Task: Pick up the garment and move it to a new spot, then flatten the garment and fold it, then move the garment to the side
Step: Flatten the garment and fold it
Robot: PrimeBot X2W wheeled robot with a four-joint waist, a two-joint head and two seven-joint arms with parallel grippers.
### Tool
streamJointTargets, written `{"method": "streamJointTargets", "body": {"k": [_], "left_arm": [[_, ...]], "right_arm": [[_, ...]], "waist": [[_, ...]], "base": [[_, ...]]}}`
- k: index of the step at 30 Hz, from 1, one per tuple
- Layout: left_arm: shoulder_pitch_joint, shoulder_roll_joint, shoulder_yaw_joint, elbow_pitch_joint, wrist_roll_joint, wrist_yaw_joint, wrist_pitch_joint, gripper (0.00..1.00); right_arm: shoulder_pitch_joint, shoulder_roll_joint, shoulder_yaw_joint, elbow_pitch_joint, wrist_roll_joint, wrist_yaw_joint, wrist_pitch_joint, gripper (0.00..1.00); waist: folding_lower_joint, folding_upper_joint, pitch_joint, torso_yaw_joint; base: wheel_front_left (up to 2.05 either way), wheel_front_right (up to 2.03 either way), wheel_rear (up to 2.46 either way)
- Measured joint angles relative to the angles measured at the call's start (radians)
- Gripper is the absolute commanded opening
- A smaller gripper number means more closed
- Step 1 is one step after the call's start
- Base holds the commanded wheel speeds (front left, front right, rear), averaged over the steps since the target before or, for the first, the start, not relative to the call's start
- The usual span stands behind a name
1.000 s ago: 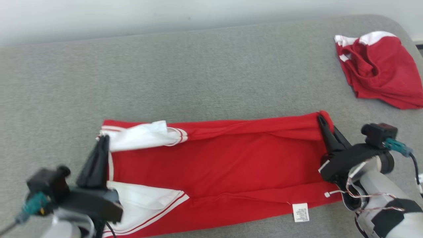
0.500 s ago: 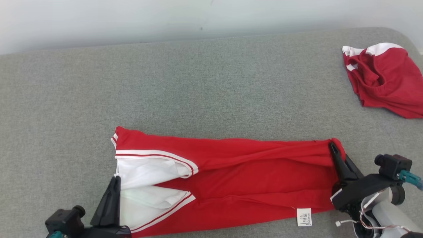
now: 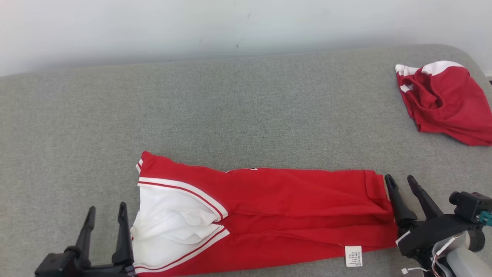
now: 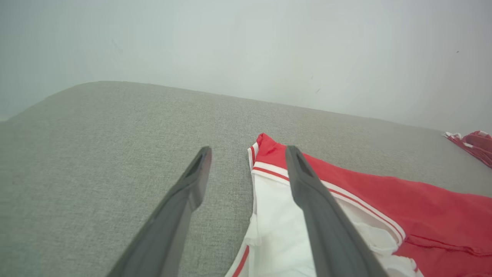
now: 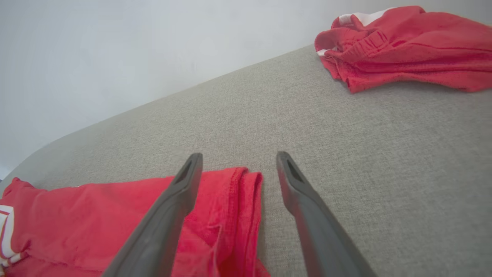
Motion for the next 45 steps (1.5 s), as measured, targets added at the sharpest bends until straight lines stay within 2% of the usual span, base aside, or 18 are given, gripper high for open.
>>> {"method": "streamJointTargets", "body": {"k": [9, 19, 20, 21, 22, 28, 37, 45], "left_arm": [[0.053, -0.086, 0.139, -0.018, 0.191, -0.054, 0.000, 1.00], [0.089, -0.146, 0.211, -0.009, 0.285, -0.095, 0.000, 1.00], [0.089, -0.150, 0.216, -0.007, 0.295, -0.096, 0.000, 1.00], [0.089, -0.155, 0.222, -0.007, 0.300, -0.096, 0.000, 1.00], [0.090, -0.158, 0.228, -0.007, 0.302, -0.097, 0.000, 1.00], [0.098, -0.173, 0.258, -0.008, 0.315, -0.105, 0.000, 1.00], [0.108, -0.183, 0.268, -0.020, 0.350, -0.114, 0.000, 1.00], [0.134, -0.184, 0.272, -0.033, 0.374, -0.120, 0.000, 1.00]], "right_arm": [[0.036, 0.037, -0.052, 0.062, -0.035, 0.000, 0.108, 1.00], [0.073, 0.074, -0.067, 0.139, -0.092, 0.000, 0.161, 1.00], [0.074, 0.080, -0.064, 0.139, -0.092, 0.000, 0.168, 0.87], [0.075, 0.086, -0.061, 0.132, -0.092, 0.000, 0.168, 0.19], [0.077, 0.091, -0.061, 0.124, -0.092, 0.000, 0.166, 0.00], [0.075, 0.100, -0.060, 0.112, -0.099, 0.000, 0.149, 0.00], [0.017, 0.013, -0.176, 0.198, -0.115, 0.000, 0.123, 0.00], [0.002, -0.004, -0.239, 0.223, -0.143, 0.000, 0.131, 0.00]], "waist": [[0.0000, 0.0000, -0.028, 0.037], [0.0000, 0.0000, -0.035, 0.069], [0.0000, 0.0000, -0.035, 0.071], [0.0000, 0.0000, -0.034, 0.073], [0.0000, 0.0000, -0.034, 0.074], [0.0001, 0.0001, -0.039, 0.069], [0.0001, 0.0002, -0.069, 0.053], [0.0001, 0.0002, -0.105, 0.046]], "base": [[0.00, 0.00, 0.00], [0.00, 0.00, 0.00], [0.00, 0.00, 0.00], [0.00, 0.00, 0.00], [0.00, 0.00, 0.00], [0.00, 0.00, 0.00], [0.00, 0.00, 0.00], [0.00, 0.00, 0.00]]}}
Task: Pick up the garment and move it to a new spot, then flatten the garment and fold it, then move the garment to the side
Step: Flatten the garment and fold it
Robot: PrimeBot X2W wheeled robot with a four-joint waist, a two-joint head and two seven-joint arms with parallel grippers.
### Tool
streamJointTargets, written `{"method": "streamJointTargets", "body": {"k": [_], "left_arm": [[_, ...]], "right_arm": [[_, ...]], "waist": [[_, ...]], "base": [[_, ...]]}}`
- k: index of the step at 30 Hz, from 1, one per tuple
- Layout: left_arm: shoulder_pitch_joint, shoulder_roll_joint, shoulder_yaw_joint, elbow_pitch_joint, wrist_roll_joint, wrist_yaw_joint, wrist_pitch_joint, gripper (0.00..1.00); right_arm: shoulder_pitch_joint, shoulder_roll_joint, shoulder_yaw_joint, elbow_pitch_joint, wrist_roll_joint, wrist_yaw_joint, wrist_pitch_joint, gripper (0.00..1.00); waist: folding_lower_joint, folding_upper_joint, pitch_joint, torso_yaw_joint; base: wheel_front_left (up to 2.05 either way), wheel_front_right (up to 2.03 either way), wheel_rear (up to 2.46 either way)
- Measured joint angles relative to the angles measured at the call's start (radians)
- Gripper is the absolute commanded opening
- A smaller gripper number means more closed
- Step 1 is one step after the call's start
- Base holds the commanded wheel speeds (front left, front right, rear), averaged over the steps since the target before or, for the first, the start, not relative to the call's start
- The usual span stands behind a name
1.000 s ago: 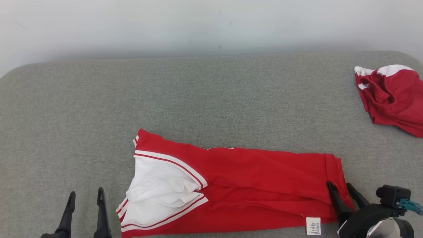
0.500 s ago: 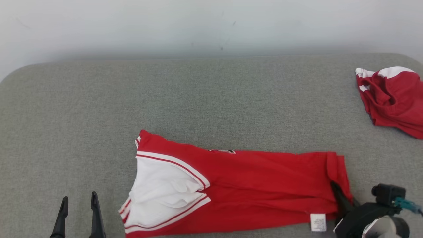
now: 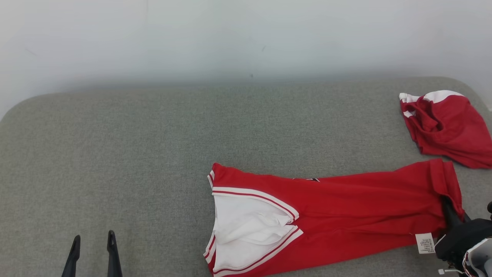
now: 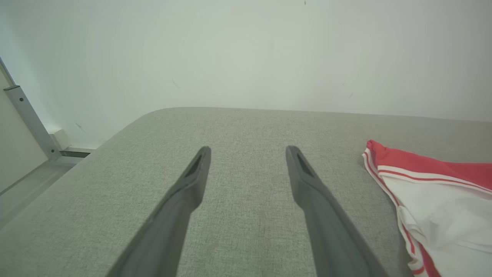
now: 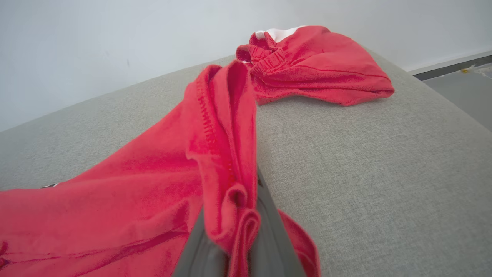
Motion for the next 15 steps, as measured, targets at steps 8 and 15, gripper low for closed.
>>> {"method": "streamJointTargets", "body": {"k": [8, 15], "left_arm": [[0.031, -0.001, 0.015, -0.005, 0.001, 0.002, 0.000, 1.00], [0.031, -0.002, -0.005, 0.001, 0.001, 0.002, 0.000, 1.00]], "right_arm": [[0.013, 0.070, 0.040, -0.177, -0.038, 0.000, 0.039, 0.00], [0.032, 0.154, 0.125, -0.374, -0.061, 0.000, 0.128, 0.00]], "waist": [[0.0000, 0.0000, -0.032, -0.016], [0.0000, 0.0000, -0.047, -0.003]], "base": [[0.00, 0.00, 0.00], [0.00, 0.00, 0.00]]}}
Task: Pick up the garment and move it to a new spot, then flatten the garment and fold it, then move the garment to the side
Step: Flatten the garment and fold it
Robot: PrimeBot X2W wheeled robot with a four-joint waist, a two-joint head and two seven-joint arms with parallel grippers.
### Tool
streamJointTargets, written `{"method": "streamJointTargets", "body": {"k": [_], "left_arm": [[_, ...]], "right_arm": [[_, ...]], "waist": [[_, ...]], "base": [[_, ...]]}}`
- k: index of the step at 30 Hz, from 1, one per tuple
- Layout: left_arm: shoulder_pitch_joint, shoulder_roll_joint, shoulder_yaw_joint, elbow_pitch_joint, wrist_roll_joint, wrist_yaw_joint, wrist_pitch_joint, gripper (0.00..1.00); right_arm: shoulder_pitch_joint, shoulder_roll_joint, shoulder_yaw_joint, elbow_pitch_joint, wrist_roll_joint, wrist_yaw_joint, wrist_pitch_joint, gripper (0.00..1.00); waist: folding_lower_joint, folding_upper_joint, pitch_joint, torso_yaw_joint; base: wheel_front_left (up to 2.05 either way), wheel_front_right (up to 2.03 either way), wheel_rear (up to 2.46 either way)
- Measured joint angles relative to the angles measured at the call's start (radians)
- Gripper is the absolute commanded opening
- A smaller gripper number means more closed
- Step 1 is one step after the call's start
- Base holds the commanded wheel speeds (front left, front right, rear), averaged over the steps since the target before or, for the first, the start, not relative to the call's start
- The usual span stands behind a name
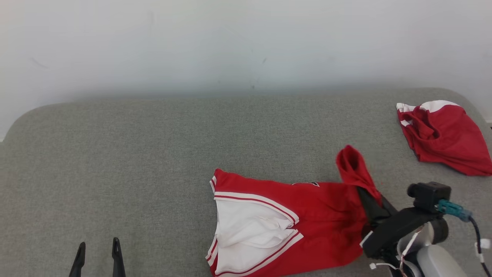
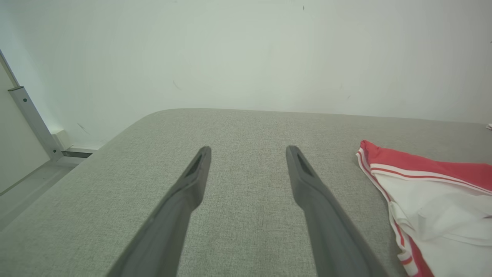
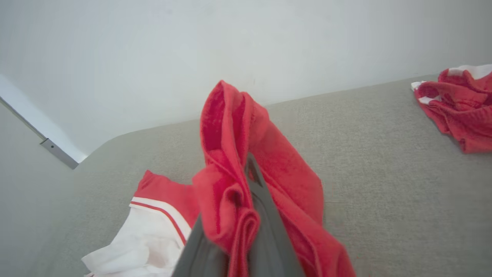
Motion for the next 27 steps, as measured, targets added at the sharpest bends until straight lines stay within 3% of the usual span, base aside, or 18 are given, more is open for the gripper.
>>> {"method": "streamJointTargets", "body": {"k": [5, 11, 17, 27], "left_arm": [[-0.003, 0.000, -0.024, 0.004, -0.005, 0.004, 0.000, 1.00], [-0.027, 0.000, -0.064, 0.020, -0.013, 0.013, 0.000, 1.00], [-0.063, 0.000, -0.114, 0.043, -0.023, 0.015, 0.000, 1.00], [-0.103, 0.000, -0.160, 0.067, -0.052, 0.034, 0.000, 1.00]], "right_arm": [[-0.015, 0.080, 0.051, -0.064, -0.014, 0.000, 0.049, 0.00], [-0.059, 0.180, 0.106, -0.040, -0.032, 0.000, 0.069, 0.00], [-0.102, 0.244, 0.139, 0.058, -0.048, 0.000, 0.067, 0.00], [-0.172, 0.280, 0.162, 0.293, -0.078, 0.000, -0.025, 0.00]], "waist": [[0.0000, 0.0000, -0.005, 0.025], [0.0000, 0.0000, -0.002, 0.070], [0.0000, 0.0000, 0.008, 0.127], [0.0000, 0.0000, 0.036, 0.200]], "base": [[0.00, 0.00, 0.00], [0.00, 0.00, 0.00], [0.00, 0.00, 0.00], [0.00, 0.00, 0.00]]}}
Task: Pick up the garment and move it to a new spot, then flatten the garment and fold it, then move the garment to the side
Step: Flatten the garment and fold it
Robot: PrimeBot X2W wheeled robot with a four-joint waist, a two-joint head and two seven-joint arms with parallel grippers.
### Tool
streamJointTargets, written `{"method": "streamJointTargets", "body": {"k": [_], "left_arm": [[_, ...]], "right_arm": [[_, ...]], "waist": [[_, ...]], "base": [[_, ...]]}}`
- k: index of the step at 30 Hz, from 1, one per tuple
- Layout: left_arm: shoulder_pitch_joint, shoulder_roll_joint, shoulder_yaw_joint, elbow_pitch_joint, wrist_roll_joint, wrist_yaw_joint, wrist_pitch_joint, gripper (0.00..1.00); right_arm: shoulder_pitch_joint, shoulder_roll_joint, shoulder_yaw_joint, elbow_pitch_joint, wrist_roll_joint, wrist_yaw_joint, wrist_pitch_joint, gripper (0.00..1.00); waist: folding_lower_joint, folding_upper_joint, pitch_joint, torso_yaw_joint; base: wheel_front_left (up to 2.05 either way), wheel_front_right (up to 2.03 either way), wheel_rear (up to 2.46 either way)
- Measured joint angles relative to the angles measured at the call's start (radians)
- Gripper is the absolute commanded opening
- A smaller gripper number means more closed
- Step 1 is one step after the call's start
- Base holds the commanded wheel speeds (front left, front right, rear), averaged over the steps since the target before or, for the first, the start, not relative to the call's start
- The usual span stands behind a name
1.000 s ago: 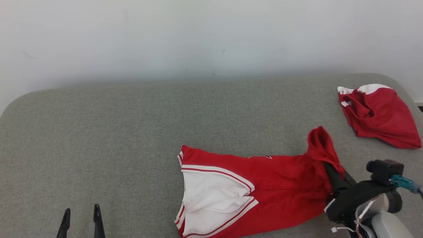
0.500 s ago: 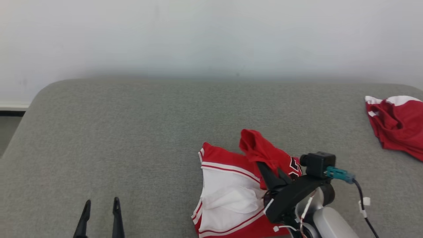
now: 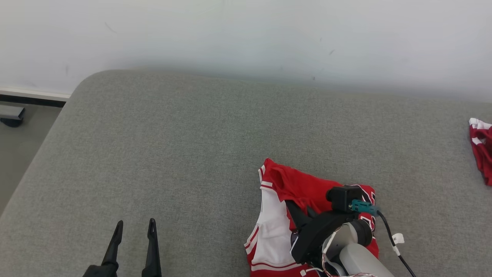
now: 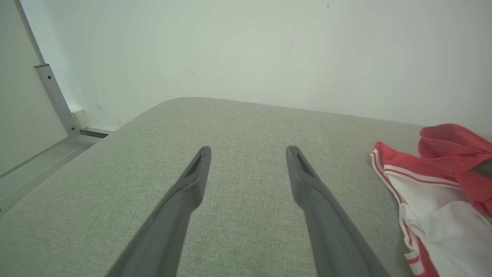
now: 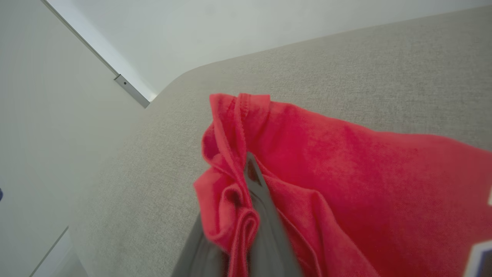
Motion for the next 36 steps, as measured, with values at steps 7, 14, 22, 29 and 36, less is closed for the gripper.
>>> {"method": "streamJointTargets", "body": {"k": [7, 14, 22, 29, 36], "left_arm": [[-0.005, 0.000, 0.017, 0.015, -0.002, 0.002, 0.000, 1.00], [0.008, 0.000, 0.065, 0.015, 0.005, -0.009, 0.000, 1.00], [0.027, 0.000, 0.101, -0.006, 0.023, -0.021, 0.000, 1.00], [0.050, 0.000, 0.127, -0.037, 0.050, -0.030, 0.000, 1.00], [0.083, 0.002, 0.150, -0.062, 0.074, -0.040, 0.000, 1.00]], "right_arm": [[-0.042, 0.007, 0.056, 0.052, 0.027, 0.000, -0.077, 1.00], [-0.032, -0.076, 0.056, -0.075, 0.075, 0.000, -0.176, 1.00], [0.051, -0.170, -0.081, -0.209, 0.065, 0.000, -0.229, 1.00], [0.166, -0.182, -0.208, -0.322, 0.013, 0.000, -0.252, 1.00], [0.291, -0.162, -0.282, -0.384, -0.052, 0.000, -0.256, 1.00]], "waist": [[0.0000, 0.0000, 0.000, -0.003], [0.0000, 0.0000, -0.023, -0.044], [0.0000, 0.0000, -0.036, -0.095], [0.0000, 0.0000, -0.044, -0.136], [0.0000, 0.0000, -0.058, -0.175]], "base": [[0.00, 0.00, 0.00], [0.00, 0.00, 0.00], [0.00, 0.00, 0.00], [0.00, 0.00, 0.00], [0.00, 0.00, 0.00]]}}
